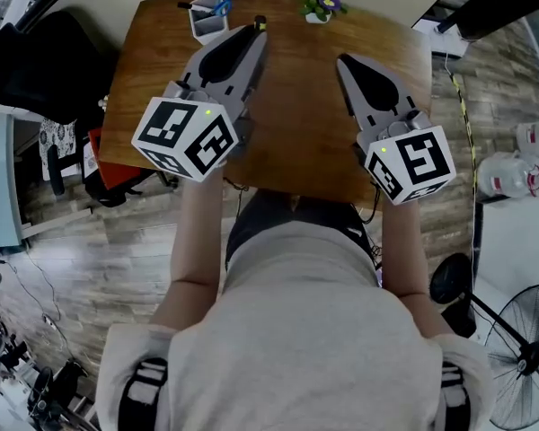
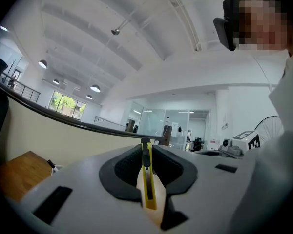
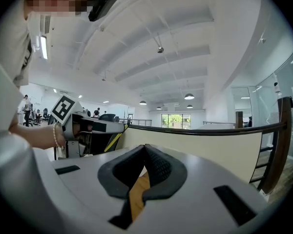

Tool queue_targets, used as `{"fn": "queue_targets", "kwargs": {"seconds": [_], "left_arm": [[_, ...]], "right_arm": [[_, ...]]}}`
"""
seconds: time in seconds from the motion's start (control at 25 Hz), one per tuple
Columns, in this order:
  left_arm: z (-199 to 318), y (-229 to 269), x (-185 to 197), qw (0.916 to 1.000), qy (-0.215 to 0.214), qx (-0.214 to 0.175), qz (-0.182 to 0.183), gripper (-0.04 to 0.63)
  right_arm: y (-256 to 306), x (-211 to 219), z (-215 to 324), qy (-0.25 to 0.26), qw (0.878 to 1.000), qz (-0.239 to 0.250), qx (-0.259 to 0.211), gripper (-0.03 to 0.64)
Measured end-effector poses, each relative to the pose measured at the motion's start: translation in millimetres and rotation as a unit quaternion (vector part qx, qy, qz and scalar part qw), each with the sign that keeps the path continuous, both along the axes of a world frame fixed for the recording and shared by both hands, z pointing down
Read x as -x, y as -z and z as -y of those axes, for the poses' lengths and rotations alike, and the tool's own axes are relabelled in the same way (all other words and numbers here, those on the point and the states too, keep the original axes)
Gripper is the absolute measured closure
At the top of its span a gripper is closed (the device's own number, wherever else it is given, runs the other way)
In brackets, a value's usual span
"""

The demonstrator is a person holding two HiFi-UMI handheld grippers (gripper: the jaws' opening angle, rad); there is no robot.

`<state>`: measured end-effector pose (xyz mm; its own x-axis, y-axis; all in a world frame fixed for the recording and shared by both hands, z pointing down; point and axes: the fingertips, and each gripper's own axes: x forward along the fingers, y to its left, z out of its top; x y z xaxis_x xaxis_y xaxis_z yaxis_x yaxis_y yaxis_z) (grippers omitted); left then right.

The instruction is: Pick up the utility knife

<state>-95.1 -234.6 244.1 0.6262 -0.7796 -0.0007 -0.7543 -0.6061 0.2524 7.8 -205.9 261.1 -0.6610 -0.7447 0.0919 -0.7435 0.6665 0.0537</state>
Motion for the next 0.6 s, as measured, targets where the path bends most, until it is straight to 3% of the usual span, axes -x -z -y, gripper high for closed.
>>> {"fn": "queue_targets", "kwargs": {"seconds": [0.16,0.36,0.6], "left_arm": [[-7,11,4,0.9992,0.001,-0.017,-0.036,0.522],[-11,15,4,0.9985,-0.004,-0.04,-0.038,0.522],[-9,-2,6,0.9989,-0.009,-0.022,-0.04,0.522]], "right_arm": [[12,-3,-4,0.0,1.0,0.015,-0.018,0.606],[15,-8,-5,-0.004,0.999,0.026,-0.02,0.606],[2,-1,-4,0.001,0.999,0.036,0.005,0.606]]}}
